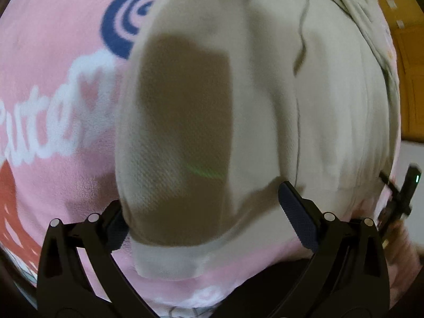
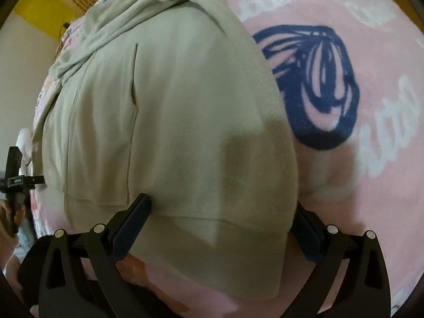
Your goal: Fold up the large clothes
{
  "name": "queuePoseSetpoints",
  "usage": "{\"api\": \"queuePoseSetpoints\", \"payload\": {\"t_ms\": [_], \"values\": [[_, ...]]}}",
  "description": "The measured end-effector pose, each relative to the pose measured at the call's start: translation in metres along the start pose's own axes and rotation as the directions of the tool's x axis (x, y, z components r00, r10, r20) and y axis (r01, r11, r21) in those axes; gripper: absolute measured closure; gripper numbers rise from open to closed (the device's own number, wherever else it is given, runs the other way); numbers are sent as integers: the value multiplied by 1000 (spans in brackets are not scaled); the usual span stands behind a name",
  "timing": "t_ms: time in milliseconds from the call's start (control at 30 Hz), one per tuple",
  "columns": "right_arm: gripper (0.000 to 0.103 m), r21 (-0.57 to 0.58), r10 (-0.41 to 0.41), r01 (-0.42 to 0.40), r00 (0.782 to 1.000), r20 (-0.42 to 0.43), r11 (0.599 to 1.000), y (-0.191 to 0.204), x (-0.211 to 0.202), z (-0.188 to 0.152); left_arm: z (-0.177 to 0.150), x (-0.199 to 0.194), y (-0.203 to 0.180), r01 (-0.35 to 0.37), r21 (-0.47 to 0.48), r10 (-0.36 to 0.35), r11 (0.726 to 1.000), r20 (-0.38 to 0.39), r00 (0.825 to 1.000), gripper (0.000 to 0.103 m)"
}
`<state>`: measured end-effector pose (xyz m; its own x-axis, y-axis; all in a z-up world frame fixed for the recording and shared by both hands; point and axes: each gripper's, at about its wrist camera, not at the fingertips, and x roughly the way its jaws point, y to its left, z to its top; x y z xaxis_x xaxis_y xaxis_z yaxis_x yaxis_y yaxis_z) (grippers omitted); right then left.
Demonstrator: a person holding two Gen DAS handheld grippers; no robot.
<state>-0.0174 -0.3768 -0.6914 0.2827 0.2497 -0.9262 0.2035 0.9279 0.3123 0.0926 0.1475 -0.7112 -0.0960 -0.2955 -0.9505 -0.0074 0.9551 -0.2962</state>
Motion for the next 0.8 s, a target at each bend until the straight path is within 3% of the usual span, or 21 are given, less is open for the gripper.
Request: {"api": "queuePoseSetpoints", "payload": {"t_ms": [67,133,167,200,233,300,400,467,500,533,567,600,633,667,700,800], "values": [[22,26,-28,28,1000,8,999,3,-3,-2,3,-2,-4,3,-23,-3,1000,-6,1000,6],[58,34,-75,74,997,22,997,6,-12,-3,1,-8,-11,-14,-6,14,1000,7,1000,13],[62,43,-67,65,997,33,997,7,-18,-4,-2,-12,-14,-38,23,38,999,12,999,29],[74,55,-70,68,997,40,996,6,-24,-6,-6,-17,-13,-89,63,88,994,20,996,45],[80,65,-70,67,997,37,996,4,-27,-8,-12,-20,-15,-102,88,100,991,27,995,49],[80,125,19,-23,999,32,992,-8,-32,-9,-21,-26,-23,-92,122,88,988,40,995,69],[78,168,129,-130,991,14,977,-14,-35,-10,-35,-32,-42,-35,167,29,985,39,999,70],[62,144,149,-141,987,-50,979,-11,-24,-12,-39,-28,-52,-19,190,15,982,21,1000,70],[43,133,157,-145,984,-82,980,-9,-16,-14,-39,-23,-53,-43,191,41,981,11,999,69],[41,121,172,-162,982,-76,979,-1,-11,-14,-38,-19,-49,-61,185,60,981,10,998,69],[44,103,156,-149,985,-66,983,3,-9,-14,-35,-15,-50,-61,172,60,983,7,998,69],[58,80,134,-129,989,-66,988,8,-6,-13,-34,-13,-43,-26,141,26,990,4,1000,69],[78,44,79,-76,995,-66,996,14,-6,-13,-34,-12,-42,-2,123,1,992,8,1000,69],[86,30,62,-60,996,-59,998,18,-8,-12,-33,-13,-38,14,108,-16,994,16,1000,76],[91,44,71,-69,996,-49,997,16,-13,-13,-33,-15,-37,16,106,-19,994,26,999,86],[93,53,85,-84,996,-20,995,20,-28,-13,-39,-29,-36,45,112,-51,993,57,997,92]]}}
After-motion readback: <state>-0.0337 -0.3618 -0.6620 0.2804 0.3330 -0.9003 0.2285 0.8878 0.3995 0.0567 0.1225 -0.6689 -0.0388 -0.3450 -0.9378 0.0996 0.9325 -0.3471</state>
